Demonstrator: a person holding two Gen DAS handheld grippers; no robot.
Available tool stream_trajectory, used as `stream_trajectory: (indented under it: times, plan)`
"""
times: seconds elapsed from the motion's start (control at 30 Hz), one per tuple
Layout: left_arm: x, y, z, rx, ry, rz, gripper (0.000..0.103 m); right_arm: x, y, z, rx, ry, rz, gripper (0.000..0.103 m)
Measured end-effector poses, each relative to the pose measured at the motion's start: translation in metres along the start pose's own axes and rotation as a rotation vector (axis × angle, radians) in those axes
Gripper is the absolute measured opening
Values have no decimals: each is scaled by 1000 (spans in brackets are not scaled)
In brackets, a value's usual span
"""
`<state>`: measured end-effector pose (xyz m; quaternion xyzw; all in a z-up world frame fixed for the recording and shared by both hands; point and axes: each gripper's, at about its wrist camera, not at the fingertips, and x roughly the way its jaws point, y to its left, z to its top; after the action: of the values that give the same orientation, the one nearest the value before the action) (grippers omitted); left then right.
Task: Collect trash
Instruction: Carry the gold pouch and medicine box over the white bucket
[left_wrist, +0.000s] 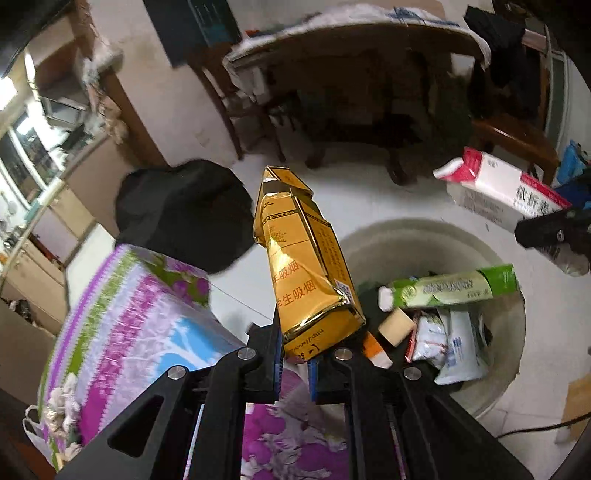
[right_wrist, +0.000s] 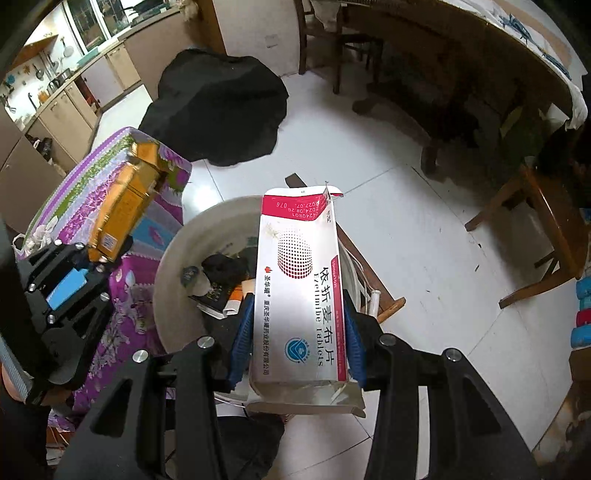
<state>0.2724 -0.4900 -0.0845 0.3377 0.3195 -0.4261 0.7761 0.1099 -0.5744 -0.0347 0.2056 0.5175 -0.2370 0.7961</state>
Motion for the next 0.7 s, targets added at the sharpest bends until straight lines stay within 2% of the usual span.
stream_trajectory:
  times: [0.17,0.37,0.7]
  plan:
    - [22,-4,-8,39,70,-69,11,7,3,0,-17,30,-5,43]
    - [36,2,-11,14,106,-134,11,16,9,3,-31,50,5,43]
    - [37,2,-5,26,92,-134,11,19,9,8,-49,70,-4,44]
